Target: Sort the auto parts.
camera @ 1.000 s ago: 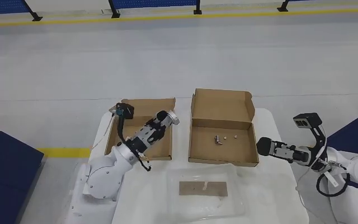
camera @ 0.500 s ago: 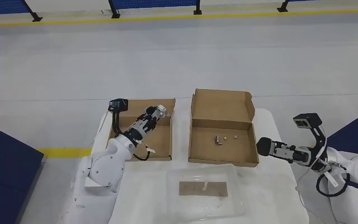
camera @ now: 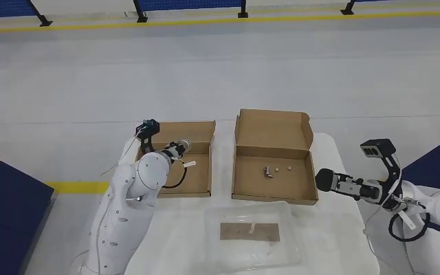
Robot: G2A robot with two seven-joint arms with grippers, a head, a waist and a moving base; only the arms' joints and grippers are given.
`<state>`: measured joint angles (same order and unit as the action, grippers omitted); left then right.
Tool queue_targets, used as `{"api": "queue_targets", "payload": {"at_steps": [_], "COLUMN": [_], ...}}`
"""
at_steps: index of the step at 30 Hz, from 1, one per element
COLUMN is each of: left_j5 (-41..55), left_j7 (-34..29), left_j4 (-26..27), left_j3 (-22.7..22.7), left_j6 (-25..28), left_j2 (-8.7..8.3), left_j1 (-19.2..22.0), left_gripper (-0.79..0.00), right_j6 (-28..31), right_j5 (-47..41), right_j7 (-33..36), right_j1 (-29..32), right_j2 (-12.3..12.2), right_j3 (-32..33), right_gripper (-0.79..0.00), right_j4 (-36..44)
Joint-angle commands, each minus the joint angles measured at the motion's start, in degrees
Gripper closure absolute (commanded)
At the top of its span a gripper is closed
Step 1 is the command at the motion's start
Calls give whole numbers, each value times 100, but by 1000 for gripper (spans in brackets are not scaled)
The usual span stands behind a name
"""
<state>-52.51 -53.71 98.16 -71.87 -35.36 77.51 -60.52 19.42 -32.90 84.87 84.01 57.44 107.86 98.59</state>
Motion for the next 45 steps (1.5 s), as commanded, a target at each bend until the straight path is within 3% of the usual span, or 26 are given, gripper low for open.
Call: {"api": "queue_targets", "payload": {"at_steps": [1, 3, 6, 9, 15, 26, 28, 37, 45], "left_j5": [-2, 34, -40, -297, -323, -356, -409, -282, -9], "left_j7": [-1, 50, -377, -1035, -1025, -829, -1009, -1277, -1354], "left_j4": [-1, -108, -546, -1228, -2743, -2885, -3148, -5184, -6336], "left_j3": [0, 0, 85, 330, 723, 809, 905, 1726, 2163], "left_j6": [-2, 60, -104, -486, -497, -498, -513, -245, -167], "left_j2": [0, 0, 4, 30, 166, 201, 222, 616, 980], "left_j1": [0, -32, 233, 717, 1428, 1487, 1629, 2741, 3257], "left_gripper": [0, 0, 0, 0, 0, 0, 0, 0, 0], "right_j6": [0, 0, 0, 0, 0, 0, 0, 0, 0], "right_j5": [0, 0, 0, 0, 0, 0, 0, 0, 0], "right_j7": [0, 0, 0, 0, 0, 0, 0, 0, 0], "right_j1": [0, 0, 0, 0, 0, 0, 0, 0, 0], "right_j2": [0, 0, 0, 0, 0, 0, 0, 0, 0], "right_j3": [0, 0, 0, 0, 0, 0, 0, 0, 0], "right_gripper": [-785, -785, -785, -785, -785, -785, -785, -785, -785], "right_j4": [0, 0, 0, 0, 0, 0, 0, 0, 0]}}
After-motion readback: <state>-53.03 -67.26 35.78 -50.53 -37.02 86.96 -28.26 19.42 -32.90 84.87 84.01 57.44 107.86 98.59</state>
